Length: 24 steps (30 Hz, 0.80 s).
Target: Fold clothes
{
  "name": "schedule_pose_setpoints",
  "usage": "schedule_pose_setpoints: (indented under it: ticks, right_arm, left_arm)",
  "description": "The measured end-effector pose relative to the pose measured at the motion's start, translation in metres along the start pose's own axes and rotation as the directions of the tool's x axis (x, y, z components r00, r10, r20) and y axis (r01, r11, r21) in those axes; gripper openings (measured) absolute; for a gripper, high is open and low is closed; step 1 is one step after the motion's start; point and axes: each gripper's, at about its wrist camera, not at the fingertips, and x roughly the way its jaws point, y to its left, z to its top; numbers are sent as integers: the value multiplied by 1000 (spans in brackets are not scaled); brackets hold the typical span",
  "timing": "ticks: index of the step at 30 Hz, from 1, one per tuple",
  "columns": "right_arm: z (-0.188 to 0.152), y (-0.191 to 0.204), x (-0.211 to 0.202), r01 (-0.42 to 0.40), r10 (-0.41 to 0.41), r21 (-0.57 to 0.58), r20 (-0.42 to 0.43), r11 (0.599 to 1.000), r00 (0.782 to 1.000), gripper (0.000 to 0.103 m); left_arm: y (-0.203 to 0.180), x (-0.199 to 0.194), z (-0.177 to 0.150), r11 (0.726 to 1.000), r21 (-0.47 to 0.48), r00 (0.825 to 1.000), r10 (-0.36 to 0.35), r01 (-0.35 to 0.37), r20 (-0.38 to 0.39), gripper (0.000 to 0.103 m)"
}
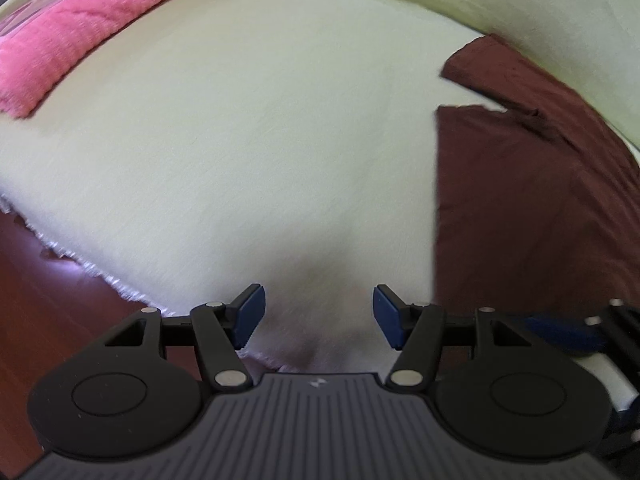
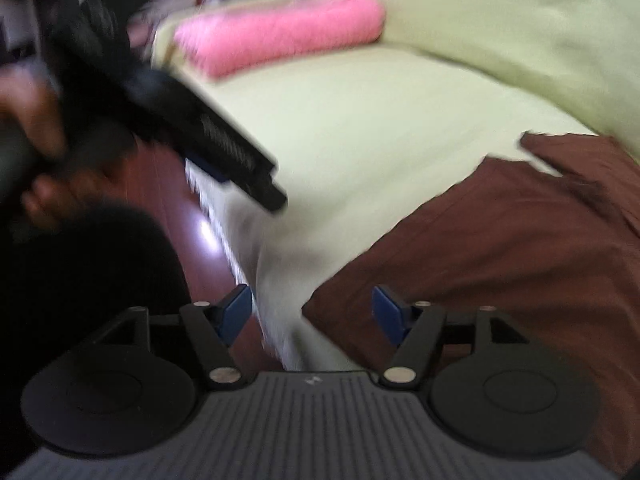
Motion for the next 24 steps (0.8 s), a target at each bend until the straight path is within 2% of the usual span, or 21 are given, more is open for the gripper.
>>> schedule_pose_setpoints:
  ticks: [1, 3, 4, 7, 10, 11, 12, 13, 14, 15, 17, 19, 22, 24]
  right_arm:
    - [2, -10, -10, 19, -20, 46, 30, 999, 999, 61]
    - [1, -42, -25, 115, -124, 143, 55, 983, 991, 60]
    - [-2, -66, -33, 179, -193, 202, 52, 963, 980, 60]
    - [-12, -132, -56, 303, -331, 334, 29, 892, 943, 60]
    - [-7, -196, -78, 370, -416, 375, 47, 850, 908, 60]
    - [-1, -213, -82, 383, -432, 369, 55, 847, 900, 53]
    - [8, -229, -83, 376, -427, 361, 72, 853, 901, 40]
    - [19, -246, -82, 355, -410, 352, 95, 866, 907, 31]
    - [32, -261, -77, 326, -381, 340, 109, 882, 918, 15]
    - [45, -274, -67, 306, -357, 321, 113, 896, 927, 4]
    - [73, -299, -45, 282, -322, 276, 111, 919, 940, 4]
    - [97, -321, -16, 290, -317, 224, 91, 930, 944, 5]
    - [131, -343, 28, 297, -309, 156, 59, 942, 949, 9]
    - [149, -352, 53, 291, -299, 124, 48, 948, 953, 29]
  left_arm:
    - [-9, 2, 8, 1000, 24, 1000, -3, 3, 14, 62]
    - [-27, 8, 26, 998, 65, 999, -16, 14, 41, 62]
    - [-35, 11, 35, 997, 80, 999, -20, 16, 50, 62]
    - [-63, 20, 64, 992, 121, 996, -30, 20, 81, 62]
    - [-92, 30, 79, 986, 160, 993, -65, 48, 98, 63]
    - [-101, 34, 82, 983, 173, 992, -77, 58, 100, 63]
    - [-111, 40, 84, 980, 185, 991, -87, 67, 99, 63]
    - [-118, 46, 84, 979, 192, 991, -93, 73, 95, 63]
    - [-124, 53, 83, 978, 191, 991, -98, 80, 86, 63]
    - [-129, 62, 83, 979, 186, 992, -104, 88, 75, 63]
    - [-138, 79, 82, 980, 173, 993, -108, 98, 53, 63]
    - [-144, 93, 81, 983, 161, 994, -98, 91, 39, 63]
    - [-155, 97, 83, 976, 196, 992, -110, 95, 64, 63]
    - [-158, 100, 82, 972, 205, 989, -129, 112, 70, 64]
